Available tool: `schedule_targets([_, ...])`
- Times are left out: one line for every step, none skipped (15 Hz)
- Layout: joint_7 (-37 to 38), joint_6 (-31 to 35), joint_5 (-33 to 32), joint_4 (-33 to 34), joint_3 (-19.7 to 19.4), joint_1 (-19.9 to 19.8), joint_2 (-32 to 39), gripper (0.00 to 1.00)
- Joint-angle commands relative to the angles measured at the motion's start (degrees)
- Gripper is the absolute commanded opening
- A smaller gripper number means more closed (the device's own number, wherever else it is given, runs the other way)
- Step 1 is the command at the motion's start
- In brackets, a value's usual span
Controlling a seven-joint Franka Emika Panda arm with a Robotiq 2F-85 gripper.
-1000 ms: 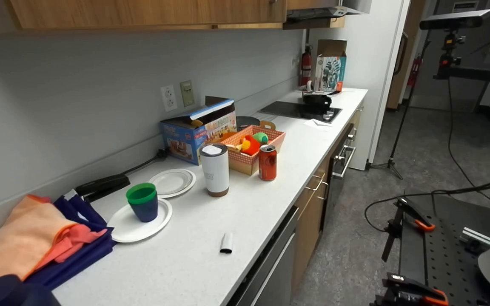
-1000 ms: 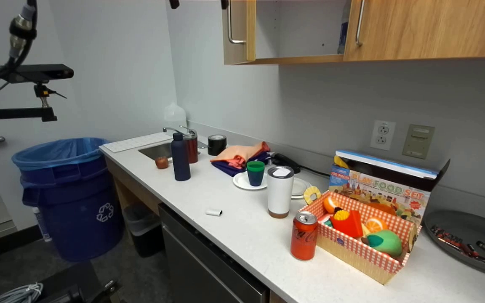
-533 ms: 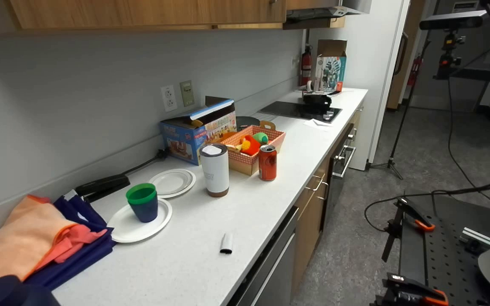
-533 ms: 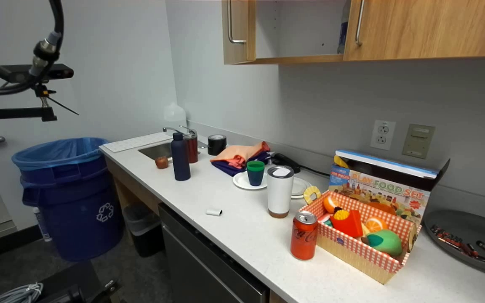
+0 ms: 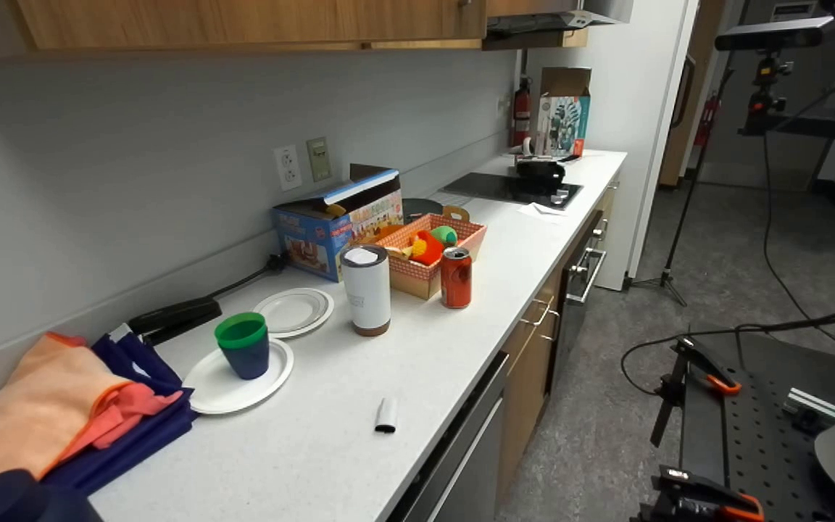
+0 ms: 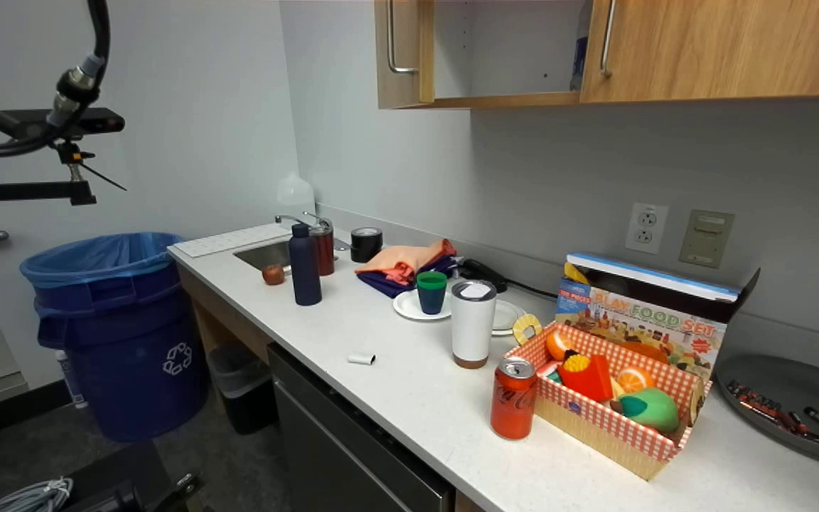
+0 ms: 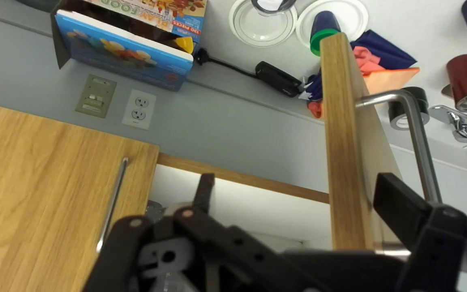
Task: Open the left door of the first upper cabinet on the left
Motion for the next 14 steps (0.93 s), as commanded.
schedule_targets([0.8, -1.3, -1.5, 2.7, -0.5, -0.1, 1.3, 1.0])
schedule_targets([1.8, -2.4, -3.6, 2.8, 0.0, -1.3, 1.3, 1.0])
schedule_targets([2.5, -3.1, -5.8, 2.6, 0.2, -2.3, 1.2, 1.0])
schedule_targets([3.3, -4.3, -8.0, 2.5, 0.4, -3.3, 1.0, 1.0])
schedule_targets([4.2, -6.5, -10.5, 2.5, 0.8, -4.4, 0.2, 1.0])
schedule_targets([4.9, -8.1, -13.1, 2.3, 1.1, -5.4, -0.4, 1.0])
schedule_targets([5.5, -9.5, -15.5, 2.5, 1.3, -6.3, -0.7, 1.0])
schedule_targets([5.9, -9.8, -17.6, 2.6, 1.4, -7.0, -0.8, 1.0])
schedule_targets([6.8, -8.4, -18.9, 2.6, 1.4, -7.4, -0.9, 1.0])
schedule_targets([7.8, -7.3, -19.4, 2.8, 1.2, -7.5, -0.8, 1.0])
schedule_targets([9.9, -6.4, -18.8, 3.0, 1.3, -7.3, -1.5, 1.0])
schedule_targets([11.9, -5.3, -17.6, 3.4, 1.1, -7.0, -1.3, 1.0])
schedule_targets([14.2, -4.0, -16.6, 3.8, 1.3, -6.7, -1.1, 1.0])
schedule_targets([16.6, -2.8, -15.4, 4.2, 1.4, -6.4, -1.1, 1.0])
